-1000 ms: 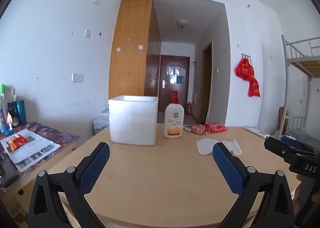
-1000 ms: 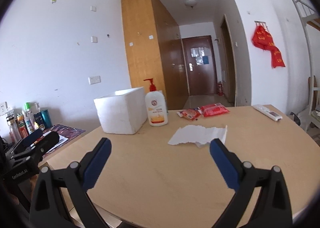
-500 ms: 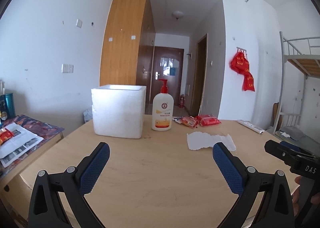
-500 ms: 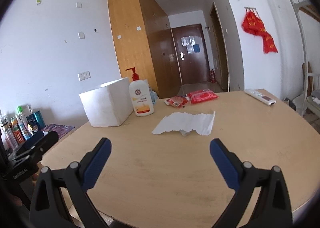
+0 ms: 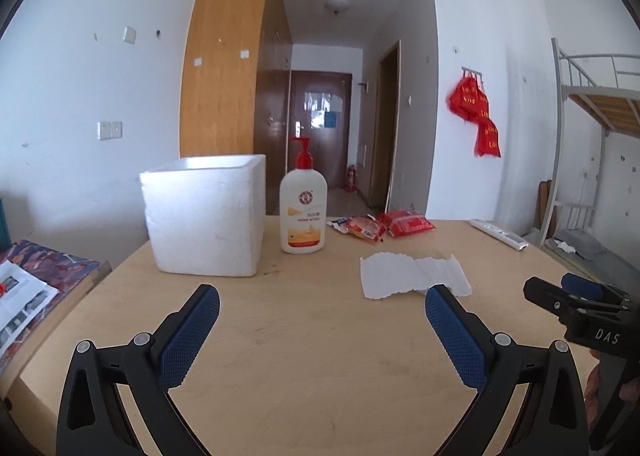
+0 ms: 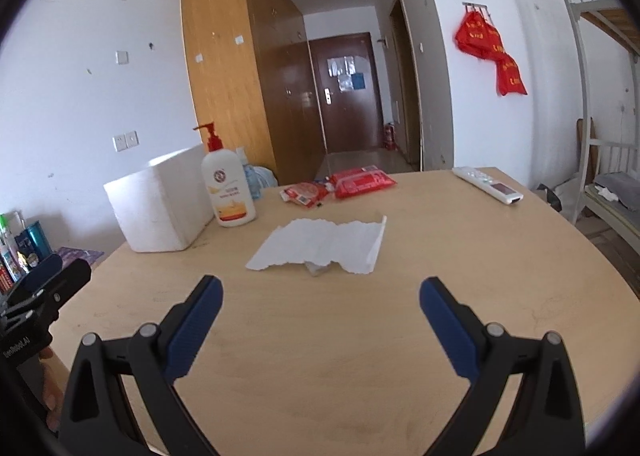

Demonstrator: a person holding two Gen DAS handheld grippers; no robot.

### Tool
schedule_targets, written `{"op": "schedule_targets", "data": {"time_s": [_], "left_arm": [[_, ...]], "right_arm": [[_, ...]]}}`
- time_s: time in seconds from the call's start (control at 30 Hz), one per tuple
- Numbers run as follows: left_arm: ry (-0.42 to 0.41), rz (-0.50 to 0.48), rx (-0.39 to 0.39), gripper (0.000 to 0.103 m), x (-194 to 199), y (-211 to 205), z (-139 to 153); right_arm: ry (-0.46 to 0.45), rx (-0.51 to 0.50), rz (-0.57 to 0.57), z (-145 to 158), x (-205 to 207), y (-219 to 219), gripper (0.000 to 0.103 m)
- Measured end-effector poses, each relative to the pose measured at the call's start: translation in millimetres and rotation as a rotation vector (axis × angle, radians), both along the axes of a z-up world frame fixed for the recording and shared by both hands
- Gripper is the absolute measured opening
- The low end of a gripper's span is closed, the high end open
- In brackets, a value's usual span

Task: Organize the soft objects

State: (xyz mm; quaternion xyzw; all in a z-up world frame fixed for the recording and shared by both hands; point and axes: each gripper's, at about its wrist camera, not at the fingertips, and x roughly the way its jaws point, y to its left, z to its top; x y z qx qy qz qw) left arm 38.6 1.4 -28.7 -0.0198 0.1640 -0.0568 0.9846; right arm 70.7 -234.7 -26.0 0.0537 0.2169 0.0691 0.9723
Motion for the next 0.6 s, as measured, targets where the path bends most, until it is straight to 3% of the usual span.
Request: {"op": "schedule_targets", "data": {"time_s": [0.27,0.6], "left_arm": [[0.039,-0.035,0.032,0.103,30,-16,-1],[0.103,-0.08,0.045,0.103,73,-34,-3]], "right_arm": [[0.039,-0.002,0.001,0,23,-6,0.1],[0.156,0.01,0.022,0,68,-12,0.1]]}}
